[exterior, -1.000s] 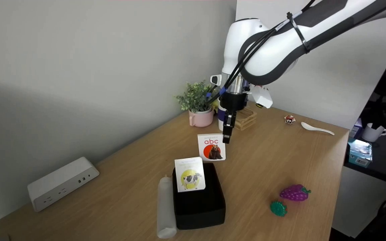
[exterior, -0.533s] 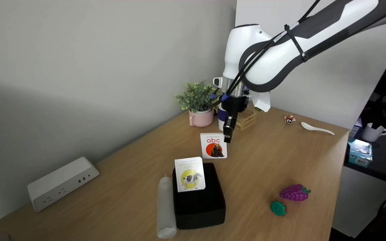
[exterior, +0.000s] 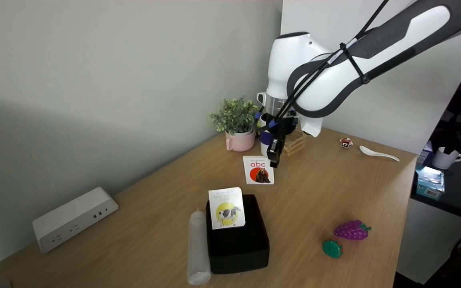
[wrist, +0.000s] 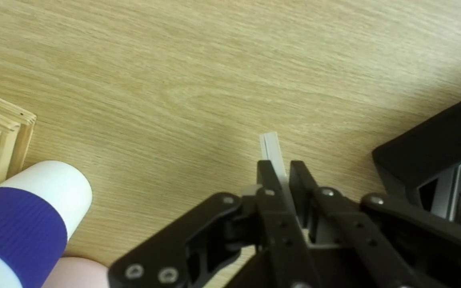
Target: Move the books from the box to the table
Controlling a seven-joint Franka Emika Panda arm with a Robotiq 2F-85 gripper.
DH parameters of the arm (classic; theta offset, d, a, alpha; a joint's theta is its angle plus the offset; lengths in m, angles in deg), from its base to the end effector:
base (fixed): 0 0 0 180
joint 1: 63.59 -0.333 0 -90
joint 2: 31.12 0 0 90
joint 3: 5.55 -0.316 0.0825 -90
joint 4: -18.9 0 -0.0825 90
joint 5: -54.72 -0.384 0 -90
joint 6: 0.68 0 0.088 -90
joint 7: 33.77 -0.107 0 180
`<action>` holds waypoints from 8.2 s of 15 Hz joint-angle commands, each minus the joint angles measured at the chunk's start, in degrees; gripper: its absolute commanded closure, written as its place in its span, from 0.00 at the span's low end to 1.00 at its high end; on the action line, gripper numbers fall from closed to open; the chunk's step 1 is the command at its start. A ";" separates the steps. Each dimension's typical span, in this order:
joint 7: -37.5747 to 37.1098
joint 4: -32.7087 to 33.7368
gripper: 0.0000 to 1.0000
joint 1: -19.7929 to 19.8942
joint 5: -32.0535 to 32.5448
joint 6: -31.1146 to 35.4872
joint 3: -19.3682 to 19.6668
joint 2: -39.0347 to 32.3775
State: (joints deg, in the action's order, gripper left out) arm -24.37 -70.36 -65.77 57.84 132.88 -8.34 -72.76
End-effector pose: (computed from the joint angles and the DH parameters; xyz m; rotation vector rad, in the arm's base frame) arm 0.7067 0.0554 0.2229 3.1012 0.4281 0.0739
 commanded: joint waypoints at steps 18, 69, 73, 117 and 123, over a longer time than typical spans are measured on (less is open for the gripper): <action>-3.18 0.19 0.96 -1.34 1.33 21.33 2.02 -6.09; 10.09 0.55 0.00 6.12 -12.20 14.04 -17.14 -2.55; 22.36 3.47 0.00 11.45 -17.95 3.29 -22.18 -4.82; 22.59 39.52 0.00 -0.41 -10.00 -22.43 -11.18 -25.30; 22.65 41.48 0.15 -0.58 -9.99 -23.25 -11.33 -26.71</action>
State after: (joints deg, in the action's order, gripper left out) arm -1.91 -31.96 -66.07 47.71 111.63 -19.61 -97.93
